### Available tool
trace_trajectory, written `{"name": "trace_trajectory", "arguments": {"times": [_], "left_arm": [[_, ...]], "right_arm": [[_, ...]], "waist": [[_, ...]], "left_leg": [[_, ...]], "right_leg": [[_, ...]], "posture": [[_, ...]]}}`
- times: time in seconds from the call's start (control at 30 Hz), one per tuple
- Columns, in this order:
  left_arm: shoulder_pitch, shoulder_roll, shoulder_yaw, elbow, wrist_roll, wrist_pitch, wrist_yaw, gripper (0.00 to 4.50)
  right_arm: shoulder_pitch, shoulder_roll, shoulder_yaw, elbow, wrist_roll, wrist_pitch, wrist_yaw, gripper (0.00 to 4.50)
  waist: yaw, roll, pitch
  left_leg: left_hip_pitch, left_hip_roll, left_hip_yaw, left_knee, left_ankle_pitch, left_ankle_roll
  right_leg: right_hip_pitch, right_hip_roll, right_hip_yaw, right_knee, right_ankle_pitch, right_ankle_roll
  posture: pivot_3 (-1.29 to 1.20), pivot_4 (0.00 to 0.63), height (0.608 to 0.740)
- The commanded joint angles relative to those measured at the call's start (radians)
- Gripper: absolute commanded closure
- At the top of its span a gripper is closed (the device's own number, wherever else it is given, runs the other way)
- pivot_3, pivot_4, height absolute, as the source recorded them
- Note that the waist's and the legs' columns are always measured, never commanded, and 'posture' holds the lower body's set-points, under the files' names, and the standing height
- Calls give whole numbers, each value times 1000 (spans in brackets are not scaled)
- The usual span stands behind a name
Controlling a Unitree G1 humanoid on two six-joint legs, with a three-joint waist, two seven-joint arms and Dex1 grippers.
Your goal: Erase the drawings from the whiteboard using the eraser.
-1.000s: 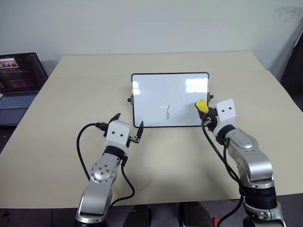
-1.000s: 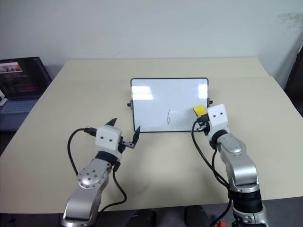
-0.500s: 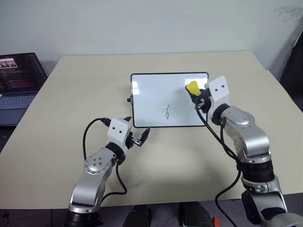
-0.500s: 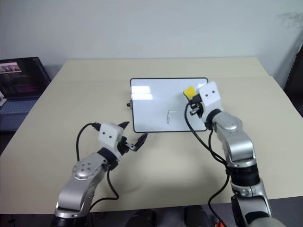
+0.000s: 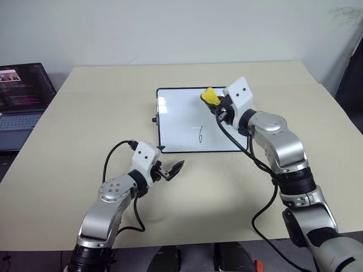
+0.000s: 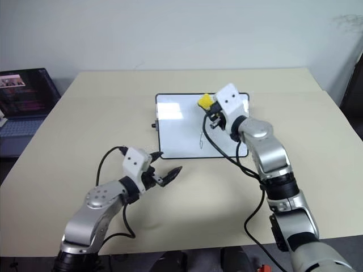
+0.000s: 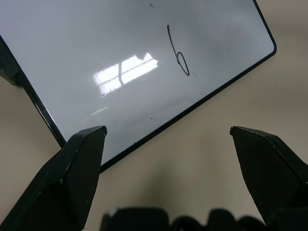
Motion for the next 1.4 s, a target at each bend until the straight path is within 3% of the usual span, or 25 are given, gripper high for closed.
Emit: {"name": "trace_trajectory", "arguments": {"times": [0.03,0.4,0.8,1.4], "left_arm": [[-8,11,-4,-7,-1,-35,-9,0],[-16,17,-20,-4,6,-66,-13,0],[-9,6,-33,-19,7,-74,4,0],[-5,-4,-34,-60,-1,-37,50,0]], "right_arm": [[-57,21,13,37,-11,-68,15,3356],[-119,-15,128,310,-168,-137,47,3356],[-17,-56,179,198,-213,-46,138,3356],[204,-152,270,146,-299,-136,203,3356]], "waist": [[0,0,0],[1,0,0],[1,0,-1],[2,-3,-5]], "left_leg": [[0,0,0,0,0,0],[0,0,0,0,0,0],[1,0,-1,1,0,0],[6,0,-1,1,4,3]], "right_leg": [[0,0,0,0,0,0],[-1,0,0,0,0,0],[0,0,0,2,0,0],[7,1,-2,2,4,-1]], "posture": [[0,150,740],[0,150,740],[0,150,740],[0,150,740]]}}
